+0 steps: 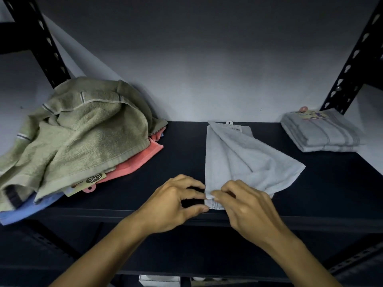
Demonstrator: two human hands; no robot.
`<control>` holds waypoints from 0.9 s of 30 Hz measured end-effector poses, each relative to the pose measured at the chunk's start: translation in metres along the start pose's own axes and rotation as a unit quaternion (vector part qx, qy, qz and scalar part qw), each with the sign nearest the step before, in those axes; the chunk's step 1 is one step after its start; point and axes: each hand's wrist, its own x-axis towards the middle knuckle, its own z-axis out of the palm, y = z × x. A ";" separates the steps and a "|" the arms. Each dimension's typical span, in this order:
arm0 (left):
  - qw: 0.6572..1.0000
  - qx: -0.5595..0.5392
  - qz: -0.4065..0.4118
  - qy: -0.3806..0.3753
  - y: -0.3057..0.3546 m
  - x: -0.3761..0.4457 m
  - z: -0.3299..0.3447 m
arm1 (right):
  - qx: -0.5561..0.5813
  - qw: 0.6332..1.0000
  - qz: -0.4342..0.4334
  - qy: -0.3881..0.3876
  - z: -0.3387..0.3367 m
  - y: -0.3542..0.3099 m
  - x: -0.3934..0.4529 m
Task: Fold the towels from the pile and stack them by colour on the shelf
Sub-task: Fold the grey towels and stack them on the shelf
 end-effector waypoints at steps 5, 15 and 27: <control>0.999 -0.030 -0.016 0.018 -0.001 0.000 0.001 | -0.002 1.000 -0.008 -0.015 0.000 0.001 -0.003; 0.997 -0.026 -0.067 0.005 0.000 -0.002 -0.001 | -0.018 0.997 -0.044 -0.063 -0.003 -0.002 -0.006; 0.996 0.038 0.051 0.062 0.022 -0.006 0.000 | 0.022 0.973 0.186 0.132 -0.037 0.026 -0.031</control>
